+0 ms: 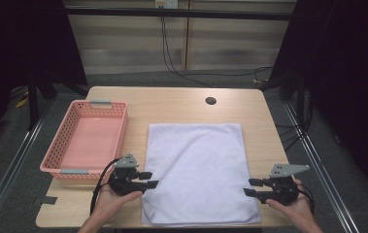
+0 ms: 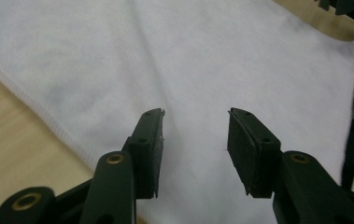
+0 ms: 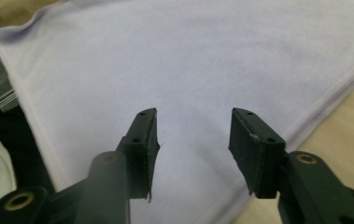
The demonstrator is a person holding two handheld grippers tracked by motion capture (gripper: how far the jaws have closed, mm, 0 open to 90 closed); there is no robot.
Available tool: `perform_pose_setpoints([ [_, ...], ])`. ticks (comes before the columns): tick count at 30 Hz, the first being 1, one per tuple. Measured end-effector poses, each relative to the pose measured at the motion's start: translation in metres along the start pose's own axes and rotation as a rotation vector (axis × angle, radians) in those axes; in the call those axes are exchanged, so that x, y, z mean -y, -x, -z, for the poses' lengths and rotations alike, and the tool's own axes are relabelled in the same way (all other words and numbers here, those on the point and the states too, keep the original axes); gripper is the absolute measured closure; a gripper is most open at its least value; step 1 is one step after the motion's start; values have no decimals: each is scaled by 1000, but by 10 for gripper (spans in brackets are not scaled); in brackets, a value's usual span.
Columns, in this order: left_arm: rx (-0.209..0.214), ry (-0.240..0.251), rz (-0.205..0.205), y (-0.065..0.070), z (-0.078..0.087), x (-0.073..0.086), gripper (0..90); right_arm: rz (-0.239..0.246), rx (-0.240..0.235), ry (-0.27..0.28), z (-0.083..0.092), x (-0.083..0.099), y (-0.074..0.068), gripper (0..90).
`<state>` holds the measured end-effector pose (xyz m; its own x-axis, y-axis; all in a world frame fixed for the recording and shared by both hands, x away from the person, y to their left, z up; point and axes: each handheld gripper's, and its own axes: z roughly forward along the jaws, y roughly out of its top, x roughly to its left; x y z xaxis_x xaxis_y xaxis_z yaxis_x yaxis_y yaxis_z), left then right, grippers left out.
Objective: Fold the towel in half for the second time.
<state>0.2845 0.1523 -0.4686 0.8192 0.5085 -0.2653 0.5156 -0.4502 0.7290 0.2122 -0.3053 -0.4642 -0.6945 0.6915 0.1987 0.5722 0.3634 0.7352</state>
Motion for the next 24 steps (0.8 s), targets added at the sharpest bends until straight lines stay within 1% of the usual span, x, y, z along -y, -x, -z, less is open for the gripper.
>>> perform_pose_setpoints([
  [1, -26, -14, 8, -4, -8, -6, 557, 0, -1, 3, -3, -3, 2, 509],
  [2, -36, -20, 21, -7, -11, -9, 544, 3, 10, -2, -9, -7, 6, 499],
  [3, -16, -19, 43, -11, -18, -14, 532, -1, 20, -6, -12, -9, 8, 486],
  [4, -18, -39, 30, -13, -22, -18, 526, -8, 24, -5, -18, -13, 12, 470],
  [5, -25, -40, 24, -14, -26, -20, 517, -13, 27, -6, -23, -17, 15, 459],
  [6, -46, -31, 20, -18, -30, -22, 513, -15, 29, -13, -27, -19, 18, 457],
  [7, -66, -35, 26, -22, -33, -23, 517, -19, 42, -22, -35, -22, 23, 447],
  [8, -69, -43, 25, -24, -35, -24, 533, -30, 51, -34, -41, -25, 27, 433],
  [9, -82, -50, 15, -27, -37, -24, 539, -28, 61, -48, -47, -29, 30, 432],
  [10, -88, -51, 13, -28, -39, -24, 547, -26, 73, -55, -54, -31, 32, 430],
  [11, -89, -64, 15, -31, -40, -23, 553, -26, 76, -64, -59, -34, 34, 428],
  [12, -121, -69, 3, -32, -42, -21, 572, -15, 85, -75, -66, -37, 36, 428],
  [13, -129, -84, -2, -33, -42, -20, 592, -6, 98, -85, -75, -40, 38, 428],
  [14, -122, -96, -6, -34, -43, -18, 595, 4, 110, -93, -81, -42, 38, 428],
  [15, -127, -97, -11, -33, -45, -15, 595, 17, 121, -105, -87, -43, 38, 428],
  [16, -140, -95, -19, -30, -45, -14, 596, 39, 137, -101, -91, -44, 36, 423],
  [17, -145, -96, -26, -29, -45, -14, 594, 43, 142, -102, -92, -44, 35, 409],
  [18, -145, -93, -25, -29, -45, -13, 585, 56, 146, -102, -92, -43, 33, 407],
  [19, -137, -89, -24, -28, -45, -12, 571, 73, 155, -95, -91, -40, 32, 407],
  [20, -145, -83, -28, -26, -45, -11, 566, 70, 152, -84, -89, -36, 31, 408],
  [21, -143, -84, -32, -25, -44, -10, 567, 65, 156, -92, -86, -35, 30, 410],
  [22, -135, -74, -29, -23, -44, -8, 567, 71, 153, -98, -83, -33, 30, 411],
  [23, -131, -76, -29, -22, -43, -7, 566, 67, 145, -99, -80, -31, 29, 414],
  [24, -101, -70, 3, -21, -42, -5, 566, 61, 147, -103, -78, -29, 28, 419],
])
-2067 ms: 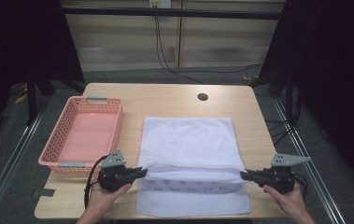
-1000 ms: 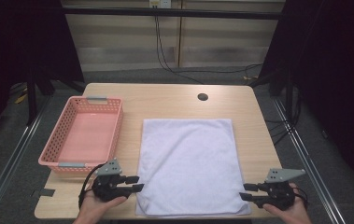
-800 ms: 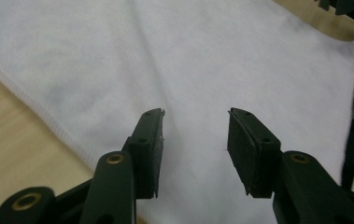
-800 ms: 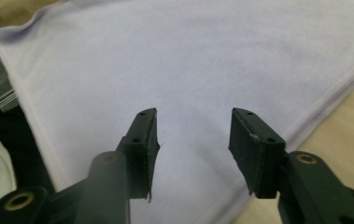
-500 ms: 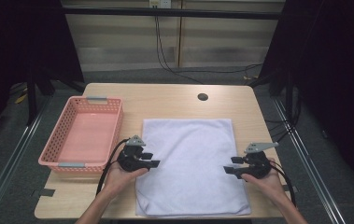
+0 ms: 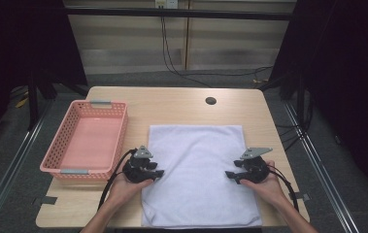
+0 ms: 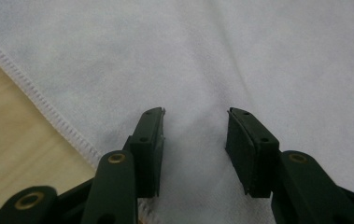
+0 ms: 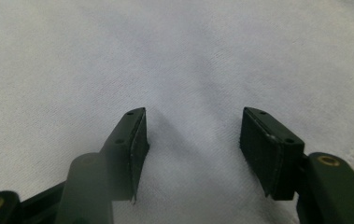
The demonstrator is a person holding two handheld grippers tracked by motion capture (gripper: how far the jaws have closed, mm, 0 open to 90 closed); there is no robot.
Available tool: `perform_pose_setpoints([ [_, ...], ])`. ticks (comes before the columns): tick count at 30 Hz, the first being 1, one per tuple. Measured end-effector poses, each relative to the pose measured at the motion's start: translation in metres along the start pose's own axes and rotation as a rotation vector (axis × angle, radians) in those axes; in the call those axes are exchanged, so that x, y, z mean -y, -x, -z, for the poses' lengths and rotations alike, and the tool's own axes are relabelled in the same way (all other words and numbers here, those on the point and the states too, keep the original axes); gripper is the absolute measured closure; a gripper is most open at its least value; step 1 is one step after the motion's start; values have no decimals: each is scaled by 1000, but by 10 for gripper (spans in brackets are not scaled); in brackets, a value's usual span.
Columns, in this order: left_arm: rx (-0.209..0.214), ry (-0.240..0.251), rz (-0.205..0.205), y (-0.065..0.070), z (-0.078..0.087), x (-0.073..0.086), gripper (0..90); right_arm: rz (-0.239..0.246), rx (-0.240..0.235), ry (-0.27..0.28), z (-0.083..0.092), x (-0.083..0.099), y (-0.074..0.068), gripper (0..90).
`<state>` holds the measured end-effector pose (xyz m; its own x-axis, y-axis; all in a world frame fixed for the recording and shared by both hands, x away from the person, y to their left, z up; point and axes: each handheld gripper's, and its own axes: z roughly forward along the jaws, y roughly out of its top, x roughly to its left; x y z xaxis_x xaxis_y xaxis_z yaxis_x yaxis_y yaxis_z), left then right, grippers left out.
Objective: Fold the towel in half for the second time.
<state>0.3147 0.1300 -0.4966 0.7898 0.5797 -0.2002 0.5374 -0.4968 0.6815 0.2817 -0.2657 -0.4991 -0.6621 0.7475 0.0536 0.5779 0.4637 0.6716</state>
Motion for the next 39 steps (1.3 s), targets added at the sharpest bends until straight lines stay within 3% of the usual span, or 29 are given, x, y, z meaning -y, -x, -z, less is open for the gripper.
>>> perform_pose_setpoints([
  [1, 13, 7, 30, 1, 1, 1, 568, -3, -5, 0, 4, 4, -1, 423],
  [2, 24, 6, 31, 2, 2, 3, 570, -2, -12, 4, 5, 6, -1, 423],
  [4, 20, -4, -7, 9, 4, 6, 580, -15, -16, 1, 12, 12, -4, 428],
  [6, 39, -10, 0, 15, 5, 9, 579, -12, -29, -6, 17, 17, -6, 434],
  [13, 64, -40, -49, 39, 14, 21, 595, -56, -102, -22, 42, 40, -12, 520],
  [17, 110, -56, -55, 56, 20, 30, 570, -57, -99, -38, 56, 52, -26, 517],
  [19, 137, -76, -62, 62, 25, 35, 570, -68, -130, -55, 62, 57, -30, 517],
  [21, 157, -78, -78, 65, 29, 38, 559, -49, -138, -71, 64, 57, -33, 514],
  [23, 166, -70, -66, 61, 30, 34, 539, -52, -139, -73, 63, 53, -33, 490],
  [24, 146, -48, -56, 58, 30, 30, 516, -50, -142, -60, 63, 51, -31, 477],
  [26, 118, 8, -23, 45, 30, 15, 512, -66, -98, -13, 67, 42, -23, 474],
  [28, 106, 31, -2, 31, 26, -1, 504, -68, -47, 46, 73, 30, -8, 473],
  [30, 78, 47, 12, 17, 19, -15, 498, -68, -14, 68, 75, 18, 7, 470],
  [31, 99, 51, 46, 10, 14, -22, 499, -67, 0, 77, 74, 12, 15, 466],
  [33, 62, 70, 41, -1, 8, -34, 499, -67, 33, 73, 69, 2, 31, 459],
  [35, 39, 99, 84, -13, 2, -42, 496, -99, 30, 102, 62, -5, 49, 459],
  [38, -26, 84, 62, -23, -8, -48, 479, -127, 39, 91, 46, -12, 73, 445],
  [39, -24, 89, 70, -28, -11, -48, 464, -139, 43, 86, 40, -13, 79, 441],
])
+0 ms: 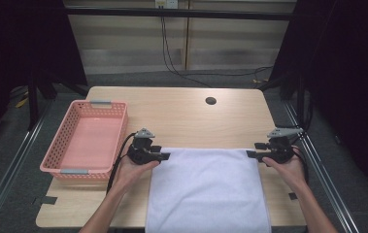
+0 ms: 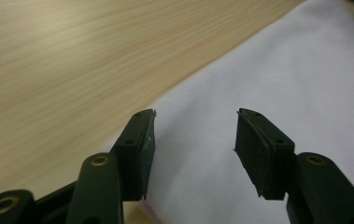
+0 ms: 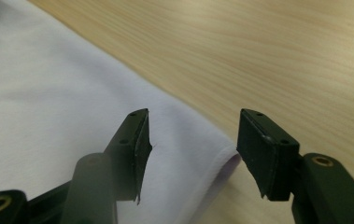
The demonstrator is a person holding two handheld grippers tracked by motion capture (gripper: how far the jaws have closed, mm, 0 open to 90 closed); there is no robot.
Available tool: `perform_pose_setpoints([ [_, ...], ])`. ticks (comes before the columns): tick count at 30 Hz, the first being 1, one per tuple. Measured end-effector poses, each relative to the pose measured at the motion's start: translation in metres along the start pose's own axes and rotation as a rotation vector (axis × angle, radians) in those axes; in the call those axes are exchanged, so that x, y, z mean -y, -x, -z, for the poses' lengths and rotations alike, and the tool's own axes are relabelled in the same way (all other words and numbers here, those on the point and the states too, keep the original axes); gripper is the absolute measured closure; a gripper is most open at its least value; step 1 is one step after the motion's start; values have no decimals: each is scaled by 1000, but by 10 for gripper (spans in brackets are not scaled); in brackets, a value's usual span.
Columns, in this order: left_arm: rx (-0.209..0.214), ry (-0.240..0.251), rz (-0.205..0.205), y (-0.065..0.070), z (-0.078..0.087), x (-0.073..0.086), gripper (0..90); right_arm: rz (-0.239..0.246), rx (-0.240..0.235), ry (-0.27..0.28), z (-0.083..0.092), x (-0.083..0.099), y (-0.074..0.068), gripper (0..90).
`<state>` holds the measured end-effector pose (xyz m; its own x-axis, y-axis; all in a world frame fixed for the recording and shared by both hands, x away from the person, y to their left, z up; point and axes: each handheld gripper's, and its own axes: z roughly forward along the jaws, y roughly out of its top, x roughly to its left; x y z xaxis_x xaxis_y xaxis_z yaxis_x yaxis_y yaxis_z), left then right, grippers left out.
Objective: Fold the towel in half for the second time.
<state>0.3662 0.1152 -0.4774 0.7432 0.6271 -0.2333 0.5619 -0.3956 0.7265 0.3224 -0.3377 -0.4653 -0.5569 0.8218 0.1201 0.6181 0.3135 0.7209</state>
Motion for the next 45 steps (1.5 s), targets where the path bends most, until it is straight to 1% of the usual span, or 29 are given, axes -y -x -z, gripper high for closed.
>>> perform_pose_setpoints([
  [1, 4, 4, 14, -3, -2, 0, 449, 4, 13, -15, -7, -1, 5, 433],
  [2, -17, -2, 10, -4, -5, 0, 439, 2, 20, -29, -11, -1, 7, 422],
  [3, -25, -11, 2, -8, -7, 0, 422, -4, 26, -45, -16, 0, 10, 419],
  [4, -39, -20, 2, -11, -9, 1, 418, -7, 18, -45, -21, 0, 13, 419],
  [6, -53, -8, 38, -18, -11, 4, 398, -5, 20, -57, -26, 1, 16, 414],
  [9, -54, -42, 64, -26, -15, 7, 396, -5, 5, -75, -33, 3, 16, 420],
  [10, -44, -38, 76, -29, -15, 10, 396, -5, -1, -79, -35, 4, 16, 425],
  [11, -51, -27, 84, -30, -15, 11, 406, -4, 5, -90, -35, 4, 15, 427],
  [12, -49, -26, 76, -31, -14, 12, 409, -6, -5, -89, -36, 5, 15, 436],
  [14, -54, -30, 58, -31, -14, 12, 412, 1, 7, -91, -36, 6, 15, 445],
  [16, -29, -27, 49, -32, -15, 12, 445, -2, -2, -101, -39, 7, 16, 463],
  [17, -22, -28, 43, -31, -15, 12, 492, -10, -7, -89, -40, 6, 17, 478],
  [18, 3, -35, 32, -31, -16, 12, 577, -15, -11, -90, -40, 6, 17, 540],
  [19, 18, -39, 24, -30, -17, 13, 674, -11, -36, -89, -40, 6, 17, 624],
  [20, 40, -43, 26, -30, -17, 13, 741, -2, -47, -92, -39, 6, 15, 675],
  [21, 40, -34, 32, -29, -17, 12, 809, 8, -61, -83, -39, 6, 13, 748],
  [22, 42, -21, 28, -29, -14, 11, 829, 16, -50, -67, -36, 5, 12, 799],
  [24, 49, 7, 36, -29, -8, 6, 836, -10, -80, -28, -30, 1, 16, 835],
  [25, 46, 28, 40, -28, -5, 2, 836, -20, -78, -2, -25, -2, 19, 842],
  [28, 35, 77, 31, -27, 5, -13, 836, -40, -87, 49, -17, -12, 26, 845],
  [31, 30, 113, 21, -28, 11, -29, 836, -43, -66, 86, -9, -26, 29, 846],
  [32, 15, 124, 8, -28, 14, -37, 836, -45, -63, 96, -7, -30, 31, 846],
  [36, 8, 200, 15, -35, 21, -60, 836, -59, -31, 139, 2, -52, 40, 848],
  [38, -7, 204, -7, -36, 23, -69, 836, -63, -17, 165, 5, -64, 45, 848],
  [39, -11, 214, -8, -36, 25, -74, 836, -67, -11, 170, 7, -68, 46, 849],
  [42, -24, 239, -16, -32, 31, -79, 835, -70, 3, 205, 12, -80, 49, 849],
  [43, -21, 245, -18, -30, 33, -78, 835, -71, -3, 223, 14, -81, 49, 849],
  [44, -6, 258, -19, -27, 36, -75, 834, -74, -13, 239, 17, -82, 48, 849],
  [45, -1, 255, -37, -23, 40, -72, 834, -74, -24, 249, 20, -80, 46, 849],
])
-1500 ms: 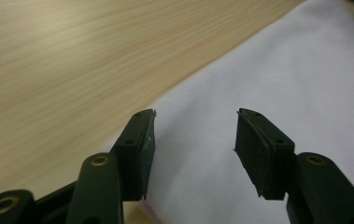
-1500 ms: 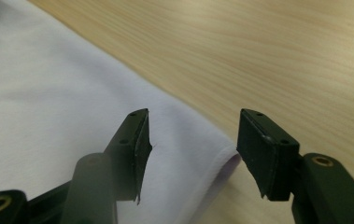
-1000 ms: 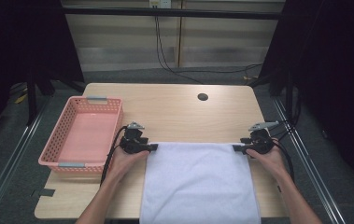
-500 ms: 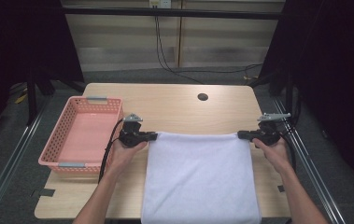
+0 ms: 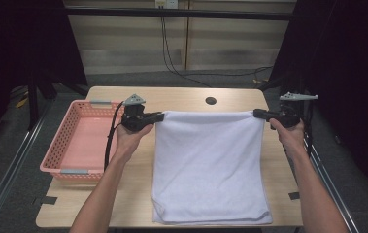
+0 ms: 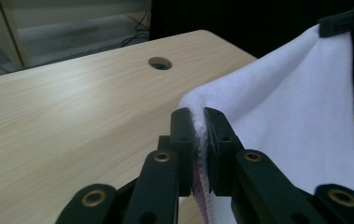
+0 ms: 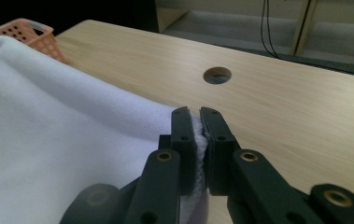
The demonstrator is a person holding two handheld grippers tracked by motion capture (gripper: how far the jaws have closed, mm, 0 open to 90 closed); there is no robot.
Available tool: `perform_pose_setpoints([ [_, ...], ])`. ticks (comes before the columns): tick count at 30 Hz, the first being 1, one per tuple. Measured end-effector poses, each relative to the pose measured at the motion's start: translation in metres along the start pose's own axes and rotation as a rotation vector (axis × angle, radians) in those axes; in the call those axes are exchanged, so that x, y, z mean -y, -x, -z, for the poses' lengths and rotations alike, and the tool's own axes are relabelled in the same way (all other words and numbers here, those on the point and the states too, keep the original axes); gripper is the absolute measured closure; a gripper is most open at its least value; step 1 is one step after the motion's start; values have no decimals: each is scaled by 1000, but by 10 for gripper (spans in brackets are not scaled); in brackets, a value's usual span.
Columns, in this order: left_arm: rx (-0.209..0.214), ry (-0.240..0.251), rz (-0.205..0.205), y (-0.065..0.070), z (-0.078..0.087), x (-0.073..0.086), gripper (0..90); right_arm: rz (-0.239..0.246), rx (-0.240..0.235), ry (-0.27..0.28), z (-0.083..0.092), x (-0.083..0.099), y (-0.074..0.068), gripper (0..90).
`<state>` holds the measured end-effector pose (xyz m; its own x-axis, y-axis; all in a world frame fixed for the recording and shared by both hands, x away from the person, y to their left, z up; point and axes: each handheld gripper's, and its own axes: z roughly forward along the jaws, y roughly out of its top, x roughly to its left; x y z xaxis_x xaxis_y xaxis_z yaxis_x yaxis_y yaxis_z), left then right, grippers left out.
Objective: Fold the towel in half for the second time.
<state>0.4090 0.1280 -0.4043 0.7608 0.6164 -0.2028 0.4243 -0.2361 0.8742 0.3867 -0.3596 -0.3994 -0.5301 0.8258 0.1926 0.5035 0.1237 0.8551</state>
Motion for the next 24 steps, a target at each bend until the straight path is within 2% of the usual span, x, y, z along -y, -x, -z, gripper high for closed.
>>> perform_pose_setpoints([
  [3, 16, 13, -34, 14, 17, 8, 833, 33, -41, 6, 18, 9, -15, 850],
  [4, 21, 22, -38, 17, 23, 10, 833, 49, -52, 8, 25, 13, -21, 850],
  [5, 45, 28, -28, 23, 30, 15, 833, 51, -65, 13, 31, 17, -25, 851],
  [8, 69, 26, -51, 38, 47, 28, 834, 75, -104, 13, 56, 35, -42, 850],
  [10, 91, -7, -72, 53, 54, 41, 834, 84, -121, 6, 68, 47, -54, 851],
  [11, 96, -21, -86, 60, 58, 46, 834, 84, -144, 7, 73, 54, -59, 851],
  [13, 132, -24, -82, 69, 66, 58, 834, 96, -151, -5, 82, 67, -70, 850],
  [14, 131, -29, -86, 72, 70, 63, 834, 102, -158, -25, 88, 77, -78, 850],
  [15, 130, -47, -84, 76, 73, 71, 834, 110, -154, -30, 92, 82, -82, 849],
  [17, 157, -83, -87, 83, 78, 83, 831, 114, -159, -35, 102, 99, -90, 846],
  [18, 158, -87, -81, 86, 81, 89, 829, 118, -149, -45, 105, 106, -93, 846],
  [19, 175, -89, -75, 87, 83, 93, 829, 106, -161, -55, 106, 114, -94, 846],
  [20, 190, -121, -76, 91, 85, 102, 829, 99, -168, -65, 107, 120, -96, 846],
  [21, 180, -145, -84, 93, 86, 109, 829, 102, -170, -89, 108, 129, -100, 844],
  [23, 206, -182, -73, 96, 87, 122, 828, 109, -184, -129, 109, 141, -107, 842],
  [24, 203, -197, -70, 99, 87, 129, 826, 105, -190, -140, 110, 145, -109, 840],
])
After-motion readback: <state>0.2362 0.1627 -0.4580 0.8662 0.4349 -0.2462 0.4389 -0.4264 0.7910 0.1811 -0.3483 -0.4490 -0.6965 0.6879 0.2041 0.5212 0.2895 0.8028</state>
